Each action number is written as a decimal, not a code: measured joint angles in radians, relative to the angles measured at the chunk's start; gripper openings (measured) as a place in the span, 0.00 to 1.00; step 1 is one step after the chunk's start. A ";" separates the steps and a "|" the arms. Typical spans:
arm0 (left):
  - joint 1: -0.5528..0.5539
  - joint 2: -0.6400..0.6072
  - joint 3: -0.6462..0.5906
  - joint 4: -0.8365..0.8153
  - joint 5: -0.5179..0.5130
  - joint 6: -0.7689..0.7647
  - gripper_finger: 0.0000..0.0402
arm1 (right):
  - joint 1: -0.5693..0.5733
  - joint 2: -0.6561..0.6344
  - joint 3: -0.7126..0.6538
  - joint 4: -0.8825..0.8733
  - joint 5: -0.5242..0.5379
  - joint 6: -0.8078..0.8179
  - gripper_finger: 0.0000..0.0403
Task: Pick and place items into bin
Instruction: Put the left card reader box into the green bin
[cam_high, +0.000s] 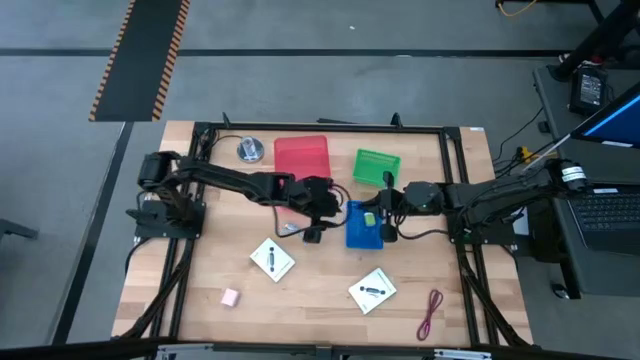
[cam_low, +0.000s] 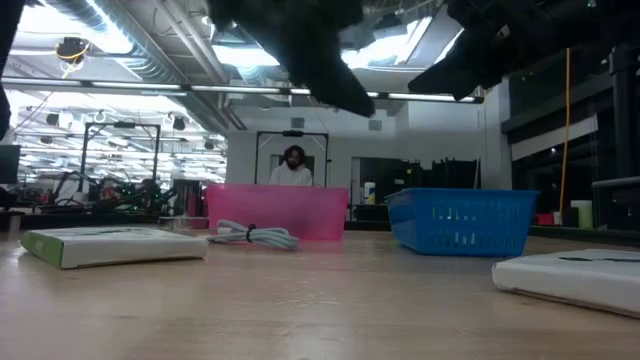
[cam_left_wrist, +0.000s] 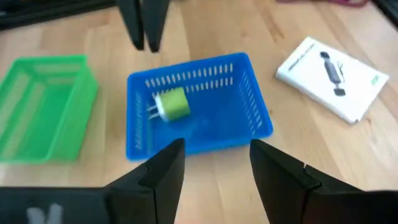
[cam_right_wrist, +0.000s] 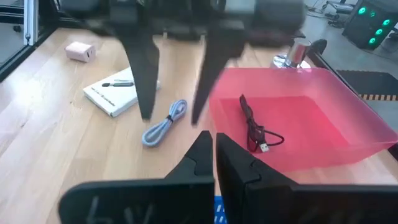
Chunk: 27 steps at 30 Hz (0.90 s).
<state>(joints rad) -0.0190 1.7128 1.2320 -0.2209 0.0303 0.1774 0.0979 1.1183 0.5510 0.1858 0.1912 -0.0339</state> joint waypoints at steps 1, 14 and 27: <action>-0.012 -0.019 0.000 -0.041 -0.028 -0.007 0.43 | 0.004 0.007 0.000 -0.004 0.000 -0.002 0.00; -0.175 -0.129 0.000 -0.446 -0.217 -0.259 0.22 | 0.083 0.056 0.000 0.156 -0.009 -0.018 0.00; -0.310 -0.132 -0.091 -0.488 -0.223 -0.437 0.02 | 0.166 0.210 0.044 0.304 -0.008 0.007 0.00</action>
<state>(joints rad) -0.3287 1.5804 1.1410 -0.7088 -0.1928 -0.2596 0.2641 1.3279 0.5952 0.4893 0.1834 -0.0268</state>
